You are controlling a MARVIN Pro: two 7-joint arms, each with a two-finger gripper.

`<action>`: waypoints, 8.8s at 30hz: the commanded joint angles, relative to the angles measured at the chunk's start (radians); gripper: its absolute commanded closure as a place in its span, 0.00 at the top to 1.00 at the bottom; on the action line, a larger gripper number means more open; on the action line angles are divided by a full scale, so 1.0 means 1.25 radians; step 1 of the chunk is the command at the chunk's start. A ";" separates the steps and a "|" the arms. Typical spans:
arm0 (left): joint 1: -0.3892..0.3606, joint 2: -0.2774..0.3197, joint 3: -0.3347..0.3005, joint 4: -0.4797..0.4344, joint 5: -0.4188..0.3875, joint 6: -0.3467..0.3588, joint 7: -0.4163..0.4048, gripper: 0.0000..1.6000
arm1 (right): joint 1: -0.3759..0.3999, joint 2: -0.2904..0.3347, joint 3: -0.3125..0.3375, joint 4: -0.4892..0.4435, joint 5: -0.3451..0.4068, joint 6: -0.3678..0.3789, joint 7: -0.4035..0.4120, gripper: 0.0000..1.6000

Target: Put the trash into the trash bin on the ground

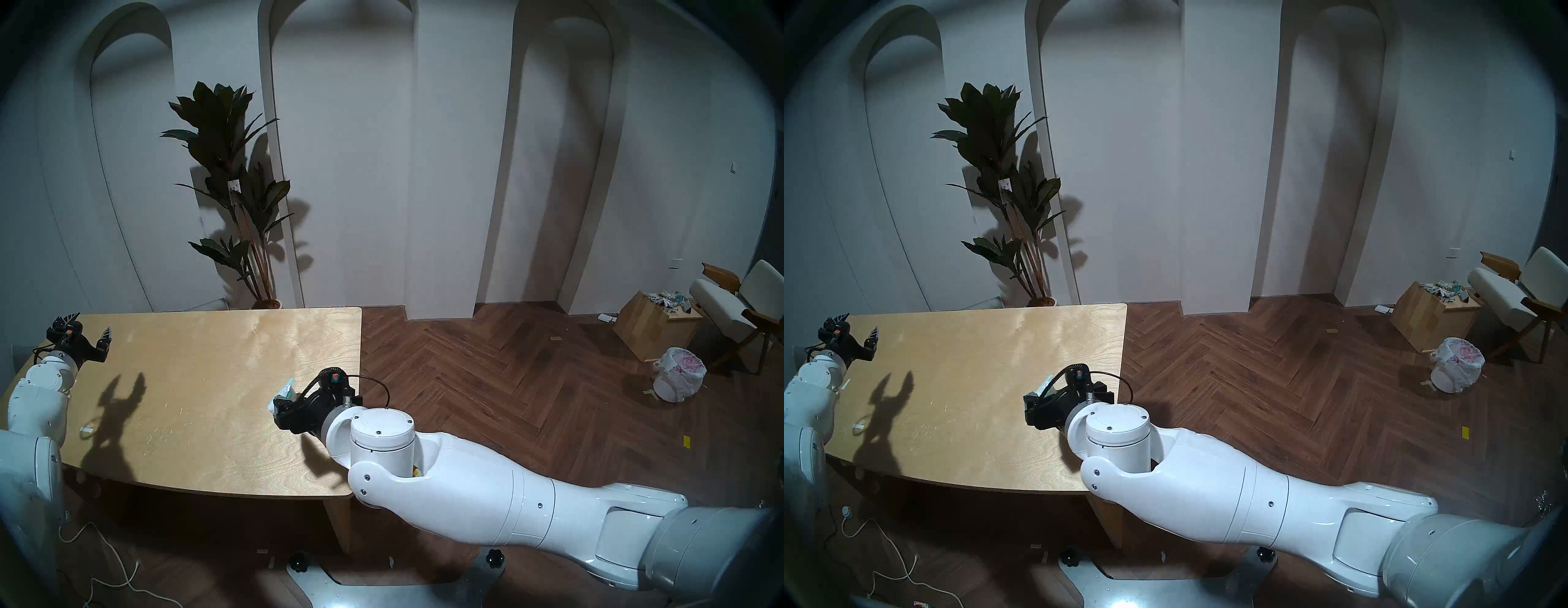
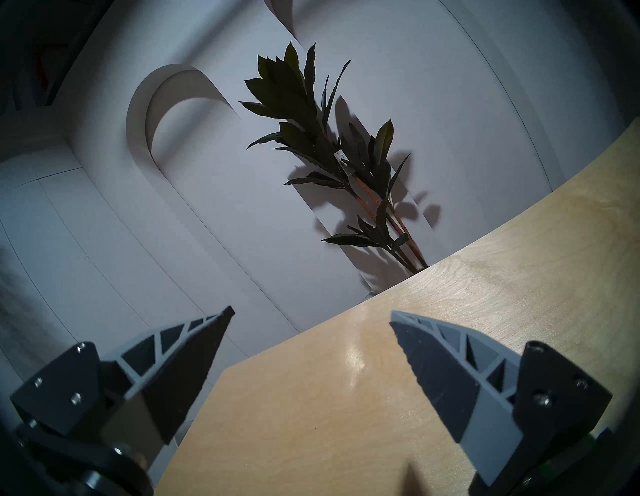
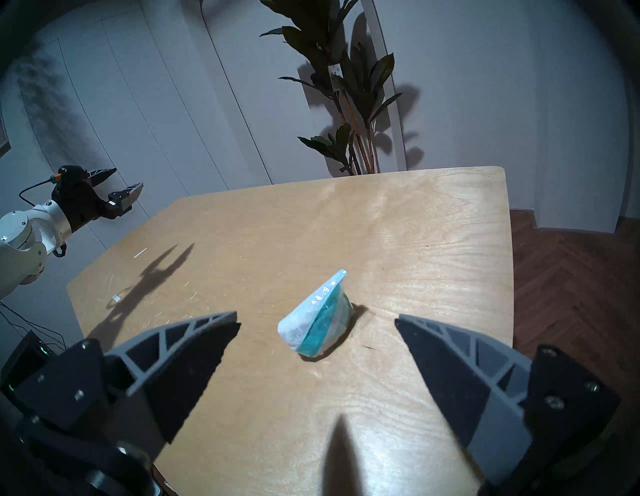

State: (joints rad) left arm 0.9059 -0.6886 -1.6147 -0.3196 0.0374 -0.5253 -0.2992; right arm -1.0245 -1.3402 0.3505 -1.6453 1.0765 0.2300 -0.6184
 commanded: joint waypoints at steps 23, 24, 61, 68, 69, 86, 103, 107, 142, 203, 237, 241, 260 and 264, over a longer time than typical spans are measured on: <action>0.011 0.049 -0.023 -0.033 -0.029 -0.047 -0.109 1.00 | 0.083 -0.170 -0.050 0.139 -0.043 0.065 -0.096 1.00; 0.012 0.051 -0.024 -0.034 -0.030 -0.048 -0.114 1.00 | 0.086 -0.176 -0.051 0.145 -0.044 0.068 -0.100 1.00; 0.043 0.095 -0.057 -0.069 -0.073 -0.096 -0.286 1.00 | 0.131 -0.327 -0.093 0.361 -0.067 0.145 -0.218 1.00; 0.049 0.103 -0.064 -0.076 -0.082 -0.102 -0.320 1.00 | 0.131 -0.352 -0.100 0.399 -0.066 0.155 -0.233 1.00; 0.050 0.104 -0.065 -0.078 -0.083 -0.103 -0.325 1.00 | 0.131 -0.356 -0.100 0.404 -0.066 0.157 -0.234 1.00; 0.068 0.122 -0.085 -0.096 -0.109 -0.117 -0.414 1.00 | 0.138 -0.417 -0.105 0.494 -0.065 0.175 -0.264 1.00; 0.085 0.139 -0.105 -0.113 -0.136 -0.122 -0.499 1.00 | 0.150 -0.469 -0.088 0.558 -0.059 0.175 -0.278 1.00; 0.088 0.142 -0.111 -0.117 -0.143 -0.122 -0.519 1.00 | 0.151 -0.482 -0.083 0.569 -0.057 0.173 -0.279 1.00; 0.126 0.167 -0.163 -0.153 -0.208 -0.109 -0.697 1.00 | 0.170 -0.522 -0.043 0.681 0.001 0.137 -0.265 1.00; 0.225 0.186 -0.254 -0.254 -0.318 0.035 -0.853 1.00 | 0.230 -0.527 -0.006 0.822 0.043 0.044 -0.125 1.00; 0.317 0.187 -0.328 -0.357 -0.385 0.128 -0.942 1.00 | 0.300 -0.498 0.021 0.914 0.018 -0.024 -0.088 0.00; 0.329 0.186 -0.339 -0.371 -0.393 0.141 -0.947 1.00 | 0.317 -0.466 0.032 0.925 0.012 -0.034 -0.092 0.00; 0.385 0.152 -0.386 -0.481 -0.440 0.206 -0.947 1.00 | 0.352 -0.348 0.064 0.991 -0.008 -0.092 -0.127 0.00; 0.392 0.120 -0.382 -0.528 -0.454 0.223 -0.947 1.00 | 0.349 -0.330 0.068 0.996 -0.011 -0.110 -0.134 0.00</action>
State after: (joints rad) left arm 1.3868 -0.4938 -2.0833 -0.8921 -0.4951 -0.2753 -1.4854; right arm -0.6158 -1.7913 0.4298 -0.3952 1.0731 0.1340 -0.7754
